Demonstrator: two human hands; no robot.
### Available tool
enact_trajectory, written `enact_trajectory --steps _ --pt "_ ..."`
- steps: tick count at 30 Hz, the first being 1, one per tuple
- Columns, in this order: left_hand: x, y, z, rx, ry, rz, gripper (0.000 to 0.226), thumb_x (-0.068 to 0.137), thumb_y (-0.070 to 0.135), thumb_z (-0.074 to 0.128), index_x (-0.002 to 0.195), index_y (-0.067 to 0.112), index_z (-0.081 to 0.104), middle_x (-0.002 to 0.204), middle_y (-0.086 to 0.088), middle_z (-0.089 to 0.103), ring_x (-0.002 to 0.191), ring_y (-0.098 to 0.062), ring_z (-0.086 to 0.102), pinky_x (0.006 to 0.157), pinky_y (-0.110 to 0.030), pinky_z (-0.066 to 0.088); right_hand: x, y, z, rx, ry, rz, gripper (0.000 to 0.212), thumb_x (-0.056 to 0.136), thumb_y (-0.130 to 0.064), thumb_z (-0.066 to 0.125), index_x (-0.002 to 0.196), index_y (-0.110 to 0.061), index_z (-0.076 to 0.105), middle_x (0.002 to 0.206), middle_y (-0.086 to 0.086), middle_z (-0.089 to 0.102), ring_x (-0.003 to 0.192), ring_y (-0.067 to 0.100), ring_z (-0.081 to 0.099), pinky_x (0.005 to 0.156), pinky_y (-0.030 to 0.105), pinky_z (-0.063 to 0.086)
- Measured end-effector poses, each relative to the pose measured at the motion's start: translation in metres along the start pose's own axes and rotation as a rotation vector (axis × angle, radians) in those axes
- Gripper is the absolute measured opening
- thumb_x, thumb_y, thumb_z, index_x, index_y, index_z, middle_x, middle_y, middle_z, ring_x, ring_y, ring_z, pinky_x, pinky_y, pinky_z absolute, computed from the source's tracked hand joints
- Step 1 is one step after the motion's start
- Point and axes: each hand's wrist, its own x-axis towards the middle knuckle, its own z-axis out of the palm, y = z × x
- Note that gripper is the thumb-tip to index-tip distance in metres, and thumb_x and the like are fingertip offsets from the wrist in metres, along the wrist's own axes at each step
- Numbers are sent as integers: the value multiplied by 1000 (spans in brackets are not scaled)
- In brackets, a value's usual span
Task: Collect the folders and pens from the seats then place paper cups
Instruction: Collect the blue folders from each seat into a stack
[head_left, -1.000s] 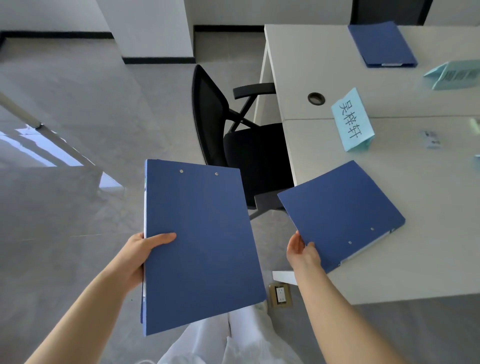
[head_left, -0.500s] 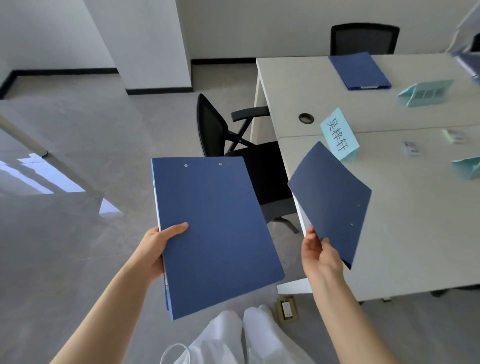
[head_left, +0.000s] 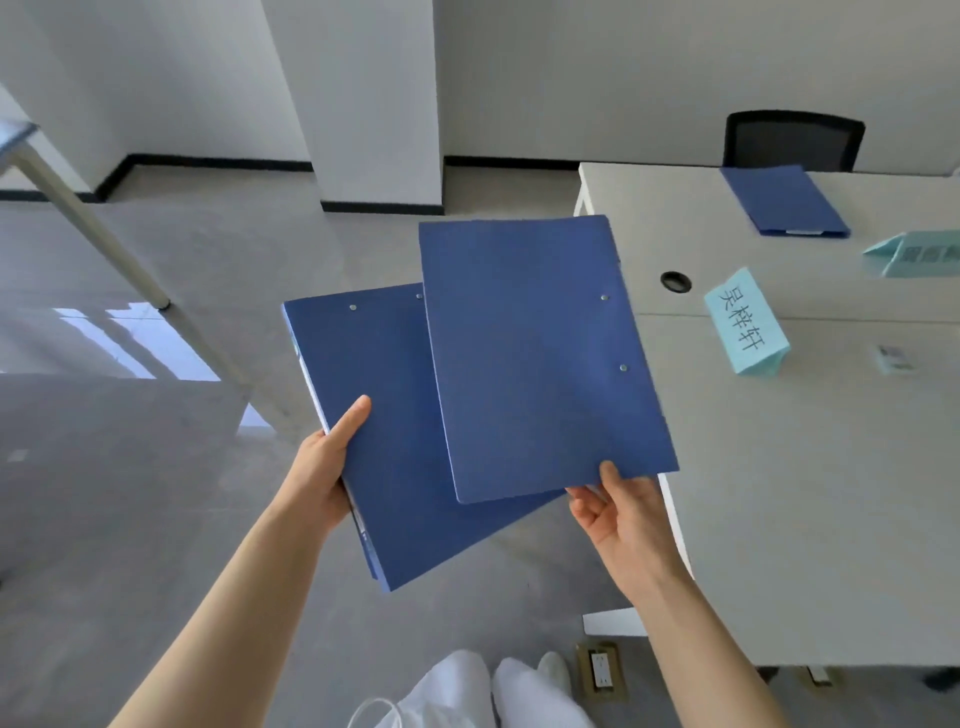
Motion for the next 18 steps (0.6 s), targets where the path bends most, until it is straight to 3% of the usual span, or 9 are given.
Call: enact_trajectory --steps 4,8,12,18 --pt "3 14 -17 -23 44 33 71 61 52 75 119 14 64 112 -5 74 97 -26 72 77 -40 56 8 10 36 -259 -73 21 9 98 -12 51 99 -16 59 86 0 72 69 14 70 60 26 56" --pt "15 28 -28 -86 82 44 65 66 47 76 119 13 63 111 -4 74 97 -26 72 76 -40 56 23 23 72 -424 -148 70 6 98 -11 51 93 -9 55 81 3 71 66 15 69 67 33 56" --pt "38 48 -42 -115 137 21 39 83 29 73 117 12 65 110 -7 74 95 -28 73 74 -40 57 51 29 104 -515 -231 105 8 99 -14 51 99 -11 59 89 5 74 75 19 73 70 34 56" --pt "90 93 -52 -123 193 39 39 84 22 72 122 12 63 111 -6 74 98 -30 72 76 -41 57 121 23 153 -623 -254 164 14 94 -16 60 85 -7 65 88 15 76 81 30 74 73 37 57"
